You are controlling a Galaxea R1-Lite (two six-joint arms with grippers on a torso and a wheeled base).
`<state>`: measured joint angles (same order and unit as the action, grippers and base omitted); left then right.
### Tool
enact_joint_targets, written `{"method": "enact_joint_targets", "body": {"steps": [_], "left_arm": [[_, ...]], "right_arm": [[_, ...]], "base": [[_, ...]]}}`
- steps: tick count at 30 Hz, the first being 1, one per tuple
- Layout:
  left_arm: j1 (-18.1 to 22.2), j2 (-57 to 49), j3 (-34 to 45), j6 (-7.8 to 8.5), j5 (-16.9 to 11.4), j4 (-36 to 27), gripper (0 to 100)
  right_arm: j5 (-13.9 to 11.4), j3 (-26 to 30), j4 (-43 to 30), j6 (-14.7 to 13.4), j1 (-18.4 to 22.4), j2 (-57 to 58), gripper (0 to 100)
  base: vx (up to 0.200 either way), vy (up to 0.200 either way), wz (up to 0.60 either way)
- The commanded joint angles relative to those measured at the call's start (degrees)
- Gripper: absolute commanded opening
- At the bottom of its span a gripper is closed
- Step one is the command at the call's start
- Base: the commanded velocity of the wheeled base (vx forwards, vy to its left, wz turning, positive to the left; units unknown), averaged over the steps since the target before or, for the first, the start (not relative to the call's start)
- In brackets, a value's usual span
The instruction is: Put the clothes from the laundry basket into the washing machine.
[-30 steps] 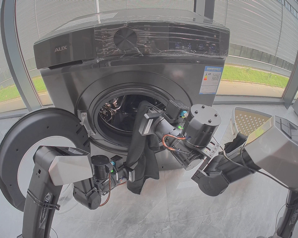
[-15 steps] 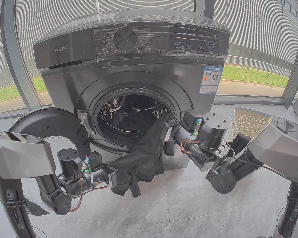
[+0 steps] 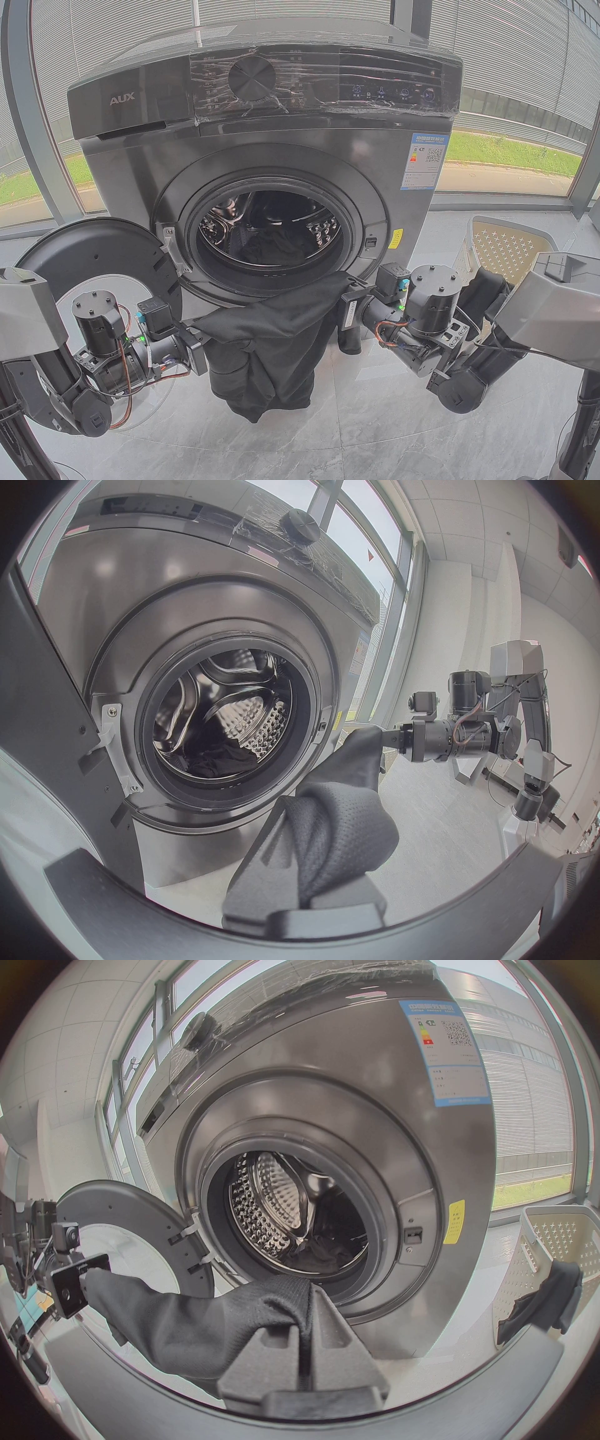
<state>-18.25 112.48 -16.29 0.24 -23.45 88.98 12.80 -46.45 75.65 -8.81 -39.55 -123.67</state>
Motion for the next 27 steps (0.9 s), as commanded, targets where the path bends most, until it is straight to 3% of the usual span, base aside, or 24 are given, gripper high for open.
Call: {"method": "enact_joint_targets", "body": {"steps": [1,7,8,15,27], "left_arm": [[-0.1,-0.7,0.1,0.02,0.0,0.1,0],[-0.4,-0.7,-0.1,0.02,0.0,0.1,0],[-0.3,-0.7,-0.2,0.02,0.0,0.1,0],[0.0,-0.7,-2.7,-0.86,0.5,0.1,0],[0.1,-0.7,-3.1,-0.86,0.6,0.1,0]], "right_arm": [[-0.3,1.0,0.0,-0.1,-0.5,-0.7,0],[-0.4,2.4,0.2,0.0,-0.9,-2.7,0],[-0.4,2.6,0.5,-0.1,-1.2,-3.0,100],[-1.7,10.0,0.3,0.1,-2.0,-5.0,100],[-2.1,13.1,0.1,0.6,-2.8,-8.5,100]], "base": [[0.0,0.0,0.0],[0.0,0.0,0.0],[0.0,0.0,0.0],[0.0,0.0,0.0],[0.0,0.0,0.0]]}}
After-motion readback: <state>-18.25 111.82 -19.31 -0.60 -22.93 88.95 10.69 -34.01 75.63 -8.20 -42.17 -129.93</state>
